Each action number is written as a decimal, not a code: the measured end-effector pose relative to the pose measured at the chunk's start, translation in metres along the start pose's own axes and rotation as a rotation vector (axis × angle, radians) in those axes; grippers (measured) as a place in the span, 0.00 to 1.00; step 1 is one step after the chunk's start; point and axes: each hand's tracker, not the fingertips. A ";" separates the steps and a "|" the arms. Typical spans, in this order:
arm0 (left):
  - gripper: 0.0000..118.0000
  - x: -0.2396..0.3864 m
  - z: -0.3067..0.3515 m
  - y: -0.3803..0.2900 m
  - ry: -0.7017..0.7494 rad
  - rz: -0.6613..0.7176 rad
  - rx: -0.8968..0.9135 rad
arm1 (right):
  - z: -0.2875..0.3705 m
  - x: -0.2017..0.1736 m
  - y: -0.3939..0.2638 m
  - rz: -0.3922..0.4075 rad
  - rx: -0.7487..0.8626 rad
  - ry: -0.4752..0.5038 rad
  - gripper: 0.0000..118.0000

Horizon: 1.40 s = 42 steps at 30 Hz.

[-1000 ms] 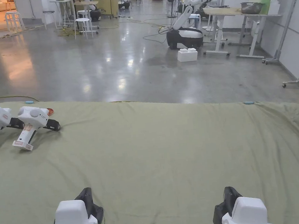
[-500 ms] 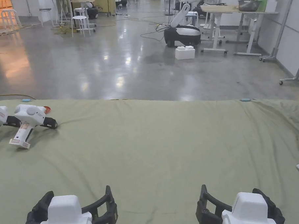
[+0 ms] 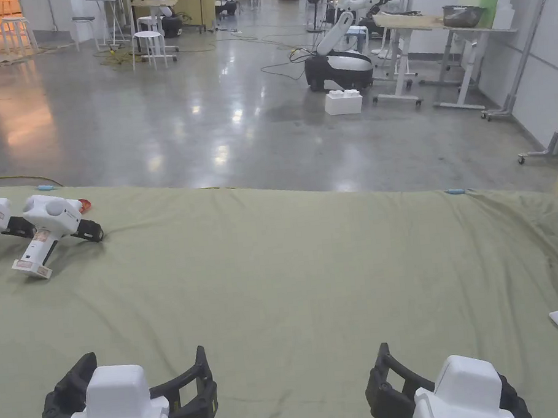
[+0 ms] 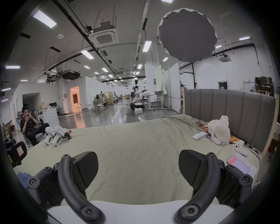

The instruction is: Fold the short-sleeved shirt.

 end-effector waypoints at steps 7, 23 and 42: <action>0.98 -0.009 -0.004 -0.001 -0.008 0.093 -0.047 | -0.008 -0.006 0.009 0.023 -0.070 -0.066 0.92; 0.99 -0.008 -0.005 0.002 -0.023 0.097 -0.063 | -0.009 -0.009 0.020 -0.076 -0.186 -0.049 0.92; 0.98 0.002 -0.004 -0.004 -0.001 0.066 -0.049 | -0.007 -0.001 0.019 -0.031 -0.164 -0.089 0.92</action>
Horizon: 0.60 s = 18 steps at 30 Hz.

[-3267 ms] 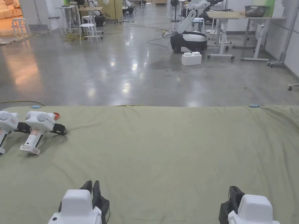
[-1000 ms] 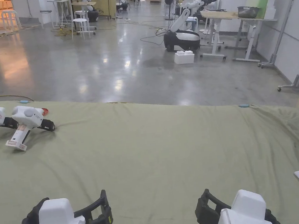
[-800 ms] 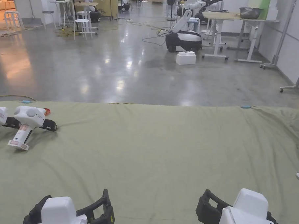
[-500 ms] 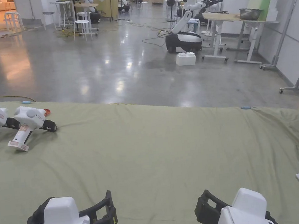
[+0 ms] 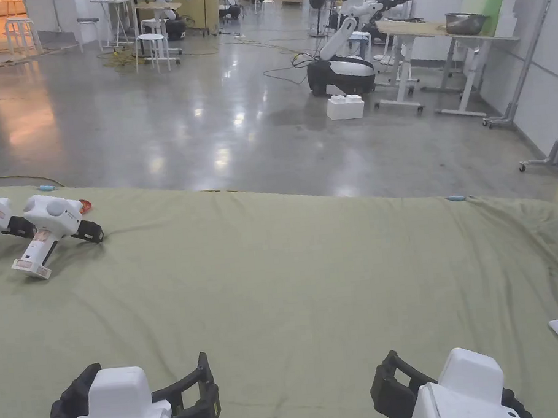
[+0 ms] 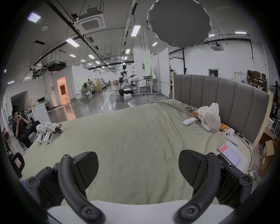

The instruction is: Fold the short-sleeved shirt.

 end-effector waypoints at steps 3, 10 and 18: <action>0.98 -0.002 0.000 0.000 -0.008 0.006 0.001 | -0.001 0.002 0.000 -0.013 -0.002 -0.008 0.92; 0.98 -0.005 0.000 -0.003 0.005 0.004 0.007 | 0.002 0.003 -0.007 0.020 0.057 -0.011 0.92; 0.98 -0.006 0.000 -0.002 0.007 -0.009 0.017 | 0.006 0.004 -0.011 0.080 0.148 0.047 0.92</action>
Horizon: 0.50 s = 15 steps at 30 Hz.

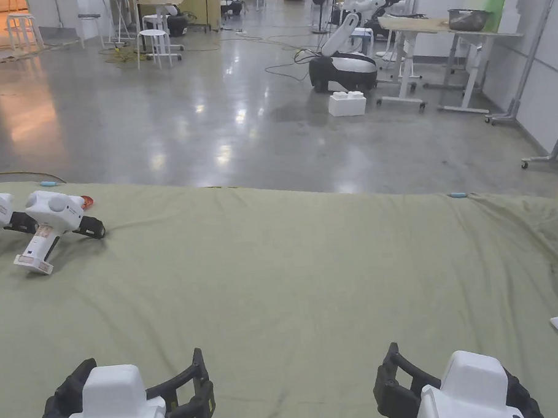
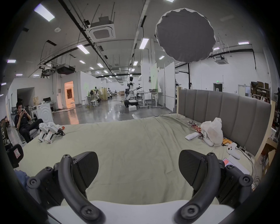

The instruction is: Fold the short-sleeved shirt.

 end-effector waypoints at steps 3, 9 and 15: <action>0.99 0.000 0.000 0.001 0.004 -0.007 0.000 | -0.002 -0.001 -0.001 0.002 0.014 0.002 0.92; 0.98 -0.001 -0.001 0.001 0.007 -0.014 0.004 | 0.000 -0.005 -0.008 0.053 0.089 0.010 0.92; 0.99 -0.004 -0.002 0.003 0.003 0.011 0.004 | -0.005 -0.001 -0.009 0.020 0.099 0.026 0.92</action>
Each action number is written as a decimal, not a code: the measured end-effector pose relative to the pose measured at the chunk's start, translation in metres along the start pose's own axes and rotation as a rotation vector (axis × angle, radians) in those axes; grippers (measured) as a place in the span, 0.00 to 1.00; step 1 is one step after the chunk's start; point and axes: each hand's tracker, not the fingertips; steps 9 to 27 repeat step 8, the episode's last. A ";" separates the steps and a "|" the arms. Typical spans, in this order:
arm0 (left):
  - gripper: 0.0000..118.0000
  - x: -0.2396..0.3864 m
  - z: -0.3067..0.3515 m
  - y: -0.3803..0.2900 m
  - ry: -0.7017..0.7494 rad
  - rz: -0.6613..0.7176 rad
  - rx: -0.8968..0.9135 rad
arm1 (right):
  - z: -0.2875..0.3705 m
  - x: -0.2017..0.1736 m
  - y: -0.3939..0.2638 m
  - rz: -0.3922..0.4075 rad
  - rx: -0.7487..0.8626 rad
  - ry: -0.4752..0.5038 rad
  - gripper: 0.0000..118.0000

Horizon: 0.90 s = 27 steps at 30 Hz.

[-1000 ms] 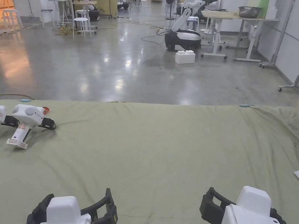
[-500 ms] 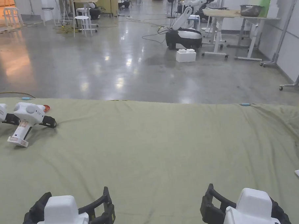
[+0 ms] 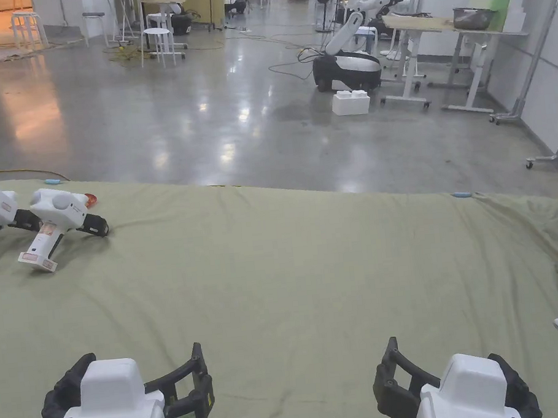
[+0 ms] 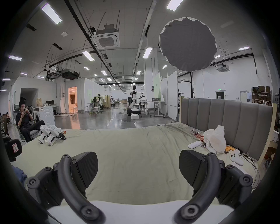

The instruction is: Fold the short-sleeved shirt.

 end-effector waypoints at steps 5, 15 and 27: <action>0.99 0.002 -0.007 0.001 0.015 -0.038 0.009 | -0.008 0.004 0.000 -0.007 -0.015 0.006 0.92; 0.99 0.001 -0.012 0.003 0.014 -0.044 0.015 | -0.014 0.007 0.000 0.000 -0.021 0.013 0.92; 0.99 0.001 -0.012 0.003 0.014 -0.044 0.015 | -0.014 0.007 0.000 0.000 -0.021 0.013 0.92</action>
